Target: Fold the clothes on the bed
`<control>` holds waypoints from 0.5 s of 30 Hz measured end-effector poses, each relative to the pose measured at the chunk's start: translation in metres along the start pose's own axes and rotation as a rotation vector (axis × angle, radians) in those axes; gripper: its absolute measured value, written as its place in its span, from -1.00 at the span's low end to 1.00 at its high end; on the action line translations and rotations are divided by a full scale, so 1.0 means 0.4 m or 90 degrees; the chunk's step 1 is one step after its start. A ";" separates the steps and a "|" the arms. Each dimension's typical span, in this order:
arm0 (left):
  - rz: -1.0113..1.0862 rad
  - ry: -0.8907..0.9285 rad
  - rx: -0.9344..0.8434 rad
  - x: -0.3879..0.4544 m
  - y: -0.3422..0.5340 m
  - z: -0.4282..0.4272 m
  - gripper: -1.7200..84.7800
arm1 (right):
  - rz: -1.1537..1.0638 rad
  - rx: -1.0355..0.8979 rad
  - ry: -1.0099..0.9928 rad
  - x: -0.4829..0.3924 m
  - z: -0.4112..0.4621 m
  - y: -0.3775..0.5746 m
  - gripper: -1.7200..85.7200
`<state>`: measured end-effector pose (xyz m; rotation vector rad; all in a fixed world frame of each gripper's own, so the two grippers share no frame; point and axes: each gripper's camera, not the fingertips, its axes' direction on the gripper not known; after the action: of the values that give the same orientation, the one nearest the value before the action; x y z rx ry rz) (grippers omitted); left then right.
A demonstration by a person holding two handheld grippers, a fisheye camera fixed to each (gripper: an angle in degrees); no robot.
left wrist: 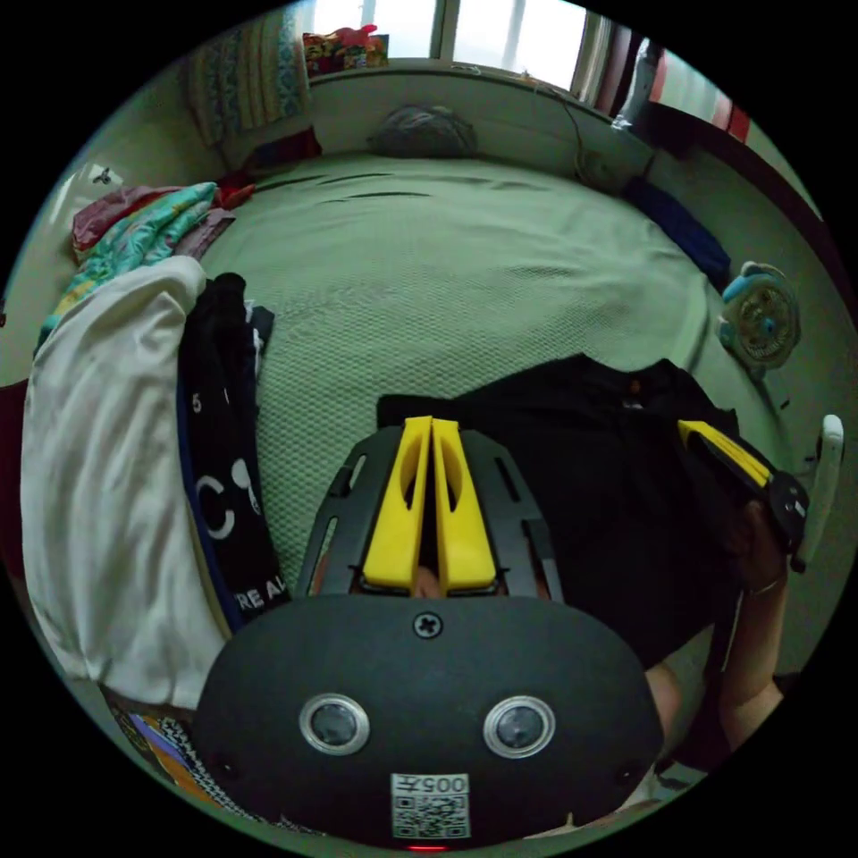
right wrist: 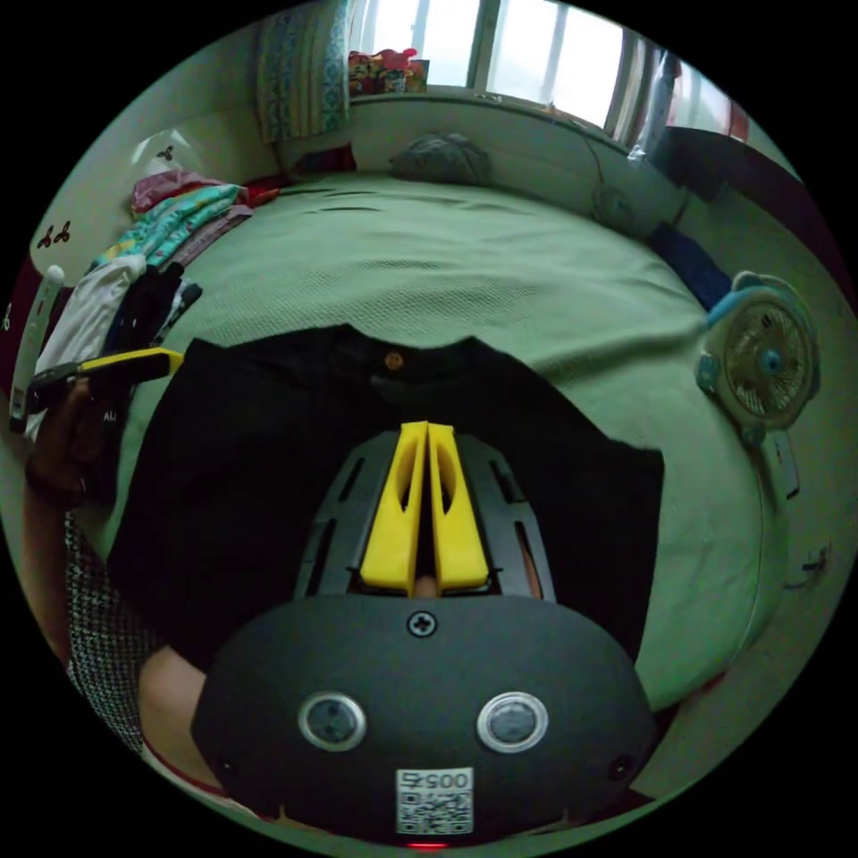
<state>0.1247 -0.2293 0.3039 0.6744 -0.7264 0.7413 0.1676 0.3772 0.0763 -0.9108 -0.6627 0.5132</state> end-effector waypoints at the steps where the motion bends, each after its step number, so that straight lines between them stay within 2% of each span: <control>1: 0.011 0.004 -0.009 0.035 0.028 -0.009 -0.96 | 0.009 -0.010 0.001 0.025 -0.020 0.050 -0.98; 11: 0.106 0.055 -0.070 0.384 0.219 -0.097 -0.96 | 0.191 -0.054 0.082 0.339 -0.251 0.418 -0.98; 15: 0.144 0.143 -0.068 0.576 0.269 -0.151 -0.93 | 0.226 -0.040 0.090 0.411 -0.327 0.515 -0.98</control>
<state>0.1823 -0.0429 0.4777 0.4071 -0.6365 0.9609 0.3484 0.5208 -0.1060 -1.1214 -0.3911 0.7383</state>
